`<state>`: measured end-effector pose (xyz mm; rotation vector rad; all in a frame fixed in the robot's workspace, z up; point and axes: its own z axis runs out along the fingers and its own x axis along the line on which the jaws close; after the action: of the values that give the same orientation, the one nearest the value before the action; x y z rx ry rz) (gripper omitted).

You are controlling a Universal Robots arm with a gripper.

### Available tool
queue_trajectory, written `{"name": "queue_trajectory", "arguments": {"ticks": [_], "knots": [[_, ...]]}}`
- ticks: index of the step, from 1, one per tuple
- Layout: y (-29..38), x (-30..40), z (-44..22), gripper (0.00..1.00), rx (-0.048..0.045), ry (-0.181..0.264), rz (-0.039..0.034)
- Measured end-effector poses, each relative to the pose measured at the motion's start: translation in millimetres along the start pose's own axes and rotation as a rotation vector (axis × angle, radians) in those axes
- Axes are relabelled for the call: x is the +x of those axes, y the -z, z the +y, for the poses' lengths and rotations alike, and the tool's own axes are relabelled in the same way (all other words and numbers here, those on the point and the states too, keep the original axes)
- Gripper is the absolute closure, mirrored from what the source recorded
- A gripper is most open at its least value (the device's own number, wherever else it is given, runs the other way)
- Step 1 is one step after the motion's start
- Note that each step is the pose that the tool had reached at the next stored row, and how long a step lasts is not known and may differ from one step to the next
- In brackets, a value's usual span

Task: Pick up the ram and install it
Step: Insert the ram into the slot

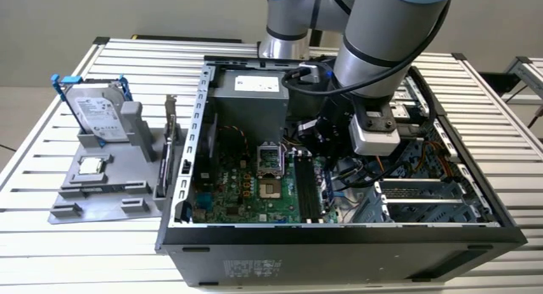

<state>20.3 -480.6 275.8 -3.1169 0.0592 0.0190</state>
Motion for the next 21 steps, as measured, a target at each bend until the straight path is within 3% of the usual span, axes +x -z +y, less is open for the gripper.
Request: {"name": "queue_trajectory", "arguments": {"ticks": [7, 21], "knots": [[-0.2, -0.1, 0.1, 1.00, 0.0011, 0.000, -0.0001], [-13.6, -2.6, -0.2, 1.00, 0.0008, 0.001, 0.0000]]}}
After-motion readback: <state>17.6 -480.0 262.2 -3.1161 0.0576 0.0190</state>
